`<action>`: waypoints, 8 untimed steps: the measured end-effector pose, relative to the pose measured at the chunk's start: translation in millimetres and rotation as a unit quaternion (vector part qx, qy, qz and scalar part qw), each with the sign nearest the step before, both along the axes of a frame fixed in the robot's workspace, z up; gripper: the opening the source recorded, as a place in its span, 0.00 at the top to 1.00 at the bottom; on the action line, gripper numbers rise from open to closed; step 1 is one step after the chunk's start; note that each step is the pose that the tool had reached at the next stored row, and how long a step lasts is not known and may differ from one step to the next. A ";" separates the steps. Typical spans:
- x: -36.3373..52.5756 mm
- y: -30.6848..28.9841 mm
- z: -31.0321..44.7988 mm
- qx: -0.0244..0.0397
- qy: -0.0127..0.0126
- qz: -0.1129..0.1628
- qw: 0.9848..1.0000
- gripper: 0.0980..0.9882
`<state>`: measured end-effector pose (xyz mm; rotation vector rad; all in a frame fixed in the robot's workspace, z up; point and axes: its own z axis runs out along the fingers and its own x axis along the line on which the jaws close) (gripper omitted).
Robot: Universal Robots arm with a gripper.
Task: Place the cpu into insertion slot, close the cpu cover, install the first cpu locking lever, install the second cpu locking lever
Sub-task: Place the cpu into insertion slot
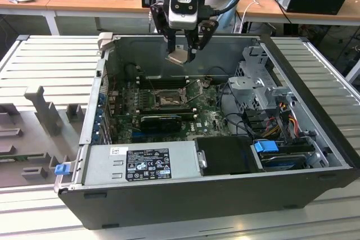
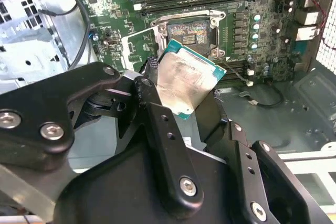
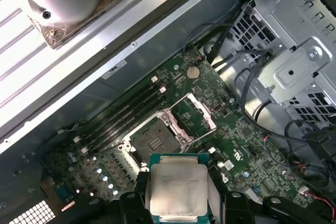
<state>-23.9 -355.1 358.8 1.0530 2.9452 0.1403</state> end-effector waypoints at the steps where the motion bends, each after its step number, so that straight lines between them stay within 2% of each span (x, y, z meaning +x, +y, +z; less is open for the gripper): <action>1: 0.0 0.0 -0.2 0.000 0.000 -0.007 1.000 0.52; 6: 0.0 0.0 -0.8 0.000 0.000 -0.033 0.999 0.52; 8: 0.0 0.0 -1.3 0.000 0.000 -0.051 0.999 0.52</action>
